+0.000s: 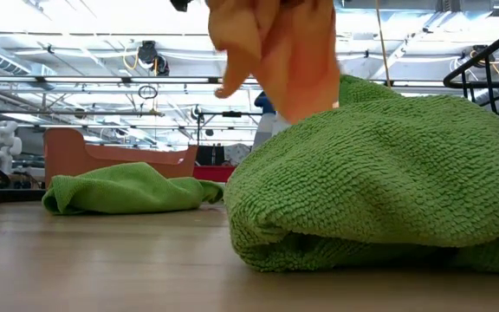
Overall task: Sort microfiber towel by color & place in baskets
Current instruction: Put the orange microfiber towel into the blue bin
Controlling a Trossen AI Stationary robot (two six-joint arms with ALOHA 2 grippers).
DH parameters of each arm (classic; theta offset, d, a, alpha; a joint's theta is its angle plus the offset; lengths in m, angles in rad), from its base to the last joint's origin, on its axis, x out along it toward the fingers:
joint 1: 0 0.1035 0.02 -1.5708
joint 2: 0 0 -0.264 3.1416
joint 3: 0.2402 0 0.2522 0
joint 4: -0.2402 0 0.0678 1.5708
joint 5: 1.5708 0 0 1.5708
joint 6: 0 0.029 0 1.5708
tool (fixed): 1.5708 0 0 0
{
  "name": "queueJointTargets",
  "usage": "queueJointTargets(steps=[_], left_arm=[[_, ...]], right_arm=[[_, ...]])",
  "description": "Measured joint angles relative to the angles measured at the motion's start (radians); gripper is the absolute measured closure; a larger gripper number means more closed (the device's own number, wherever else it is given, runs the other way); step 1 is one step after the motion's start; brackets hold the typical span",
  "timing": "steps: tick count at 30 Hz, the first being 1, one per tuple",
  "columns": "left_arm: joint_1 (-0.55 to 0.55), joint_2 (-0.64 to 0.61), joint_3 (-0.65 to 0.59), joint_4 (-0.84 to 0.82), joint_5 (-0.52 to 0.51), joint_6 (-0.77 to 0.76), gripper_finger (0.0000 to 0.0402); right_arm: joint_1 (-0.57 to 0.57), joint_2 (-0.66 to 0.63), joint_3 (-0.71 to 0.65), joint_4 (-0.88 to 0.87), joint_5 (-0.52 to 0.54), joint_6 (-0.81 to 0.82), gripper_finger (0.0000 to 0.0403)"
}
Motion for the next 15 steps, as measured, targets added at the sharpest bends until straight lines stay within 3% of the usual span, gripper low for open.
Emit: queueJointTargets(steps=[8,15], left_arm=[[0.000,-0.051,0.000,-0.019,-0.003,0.068,0.0388],[-0.004,-0.095,0.000,-0.058,-0.004,0.078,0.0389]], right_arm=[[0.038,0.000,0.000,-0.161,-0.030,0.194,0.0178],[0.055,0.008,-0.049,-0.147,-0.002,0.246,0.0185]])
